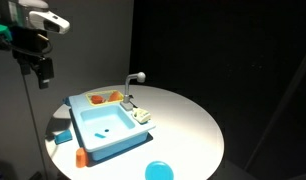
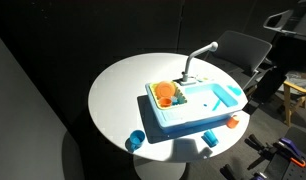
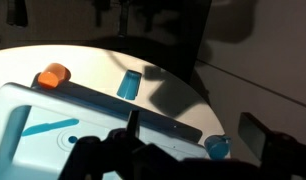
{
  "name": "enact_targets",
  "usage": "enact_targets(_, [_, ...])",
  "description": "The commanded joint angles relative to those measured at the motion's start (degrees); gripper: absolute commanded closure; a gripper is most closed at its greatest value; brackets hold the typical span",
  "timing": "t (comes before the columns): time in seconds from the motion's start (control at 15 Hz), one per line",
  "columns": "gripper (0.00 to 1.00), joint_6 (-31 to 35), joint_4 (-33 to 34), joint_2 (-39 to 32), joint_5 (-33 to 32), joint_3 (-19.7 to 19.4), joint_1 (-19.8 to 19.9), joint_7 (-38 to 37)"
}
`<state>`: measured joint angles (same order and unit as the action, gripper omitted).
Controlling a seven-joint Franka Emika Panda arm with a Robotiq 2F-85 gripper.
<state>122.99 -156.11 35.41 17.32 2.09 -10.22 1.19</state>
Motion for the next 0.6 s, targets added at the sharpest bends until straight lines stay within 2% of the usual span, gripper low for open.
enact_targets(0.0, [0.00,1.24,4.53,-3.99,-1.10,-1.05,1.62,2.22])
enact_targets(0.53, [0.00,7.65,12.39,-11.39,-4.16,-1.66,4.61,2.87])
